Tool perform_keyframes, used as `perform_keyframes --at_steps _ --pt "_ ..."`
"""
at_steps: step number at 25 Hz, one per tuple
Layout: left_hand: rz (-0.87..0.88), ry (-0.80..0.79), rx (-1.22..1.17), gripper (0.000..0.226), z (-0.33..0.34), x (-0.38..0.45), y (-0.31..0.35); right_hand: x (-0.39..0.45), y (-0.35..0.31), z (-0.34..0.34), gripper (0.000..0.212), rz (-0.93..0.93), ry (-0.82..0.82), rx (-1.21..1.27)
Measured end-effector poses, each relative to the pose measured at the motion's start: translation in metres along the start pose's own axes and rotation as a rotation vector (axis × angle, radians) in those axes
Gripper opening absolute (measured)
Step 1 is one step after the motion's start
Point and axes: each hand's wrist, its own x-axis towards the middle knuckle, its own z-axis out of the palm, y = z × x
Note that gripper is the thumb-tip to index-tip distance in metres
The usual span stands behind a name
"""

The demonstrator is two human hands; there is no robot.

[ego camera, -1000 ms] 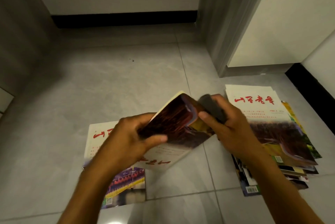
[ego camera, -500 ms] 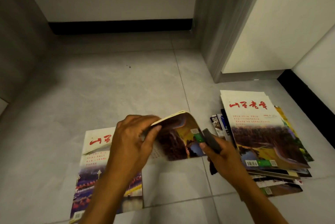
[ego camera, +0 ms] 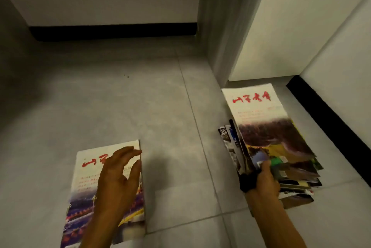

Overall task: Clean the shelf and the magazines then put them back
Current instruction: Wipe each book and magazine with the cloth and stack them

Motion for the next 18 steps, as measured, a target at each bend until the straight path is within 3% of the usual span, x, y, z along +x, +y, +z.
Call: perform_keyframes --at_steps 2,5,7,9,12,14,18 --pt "-0.116 -0.015 -0.005 0.025 0.012 -0.009 -0.013 0.011 0.000 -0.006 0.081 0.029 0.073 0.110" --pt "-0.358 0.092 -0.041 0.026 0.013 -0.019 -0.035 0.000 0.001 -0.006 0.058 0.083 -0.092 0.115" --pt "-0.538 0.107 0.181 0.041 0.002 -0.022 -0.067 -0.025 0.011 -0.010 0.046 0.122 -0.149 0.042" --pt "-0.719 -0.027 0.421 0.068 -0.008 -0.030 -0.098 -0.058 0.017 -0.016 0.027 0.162 -0.266 -0.033" --pt "-0.789 -0.107 0.498 0.089 -0.013 -0.040 -0.124 -0.088 0.038 -0.009 0.029 0.250 -0.331 -0.100" --pt "-0.817 -0.112 0.468 0.084 -0.017 -0.040 -0.130 -0.104 0.056 0.006 0.031 0.280 -0.341 -0.153" --pt "-0.683 0.098 -0.026 0.030 -0.018 -0.046 -0.134 -0.121 0.072 0.019 0.029 0.323 -0.421 -0.294"
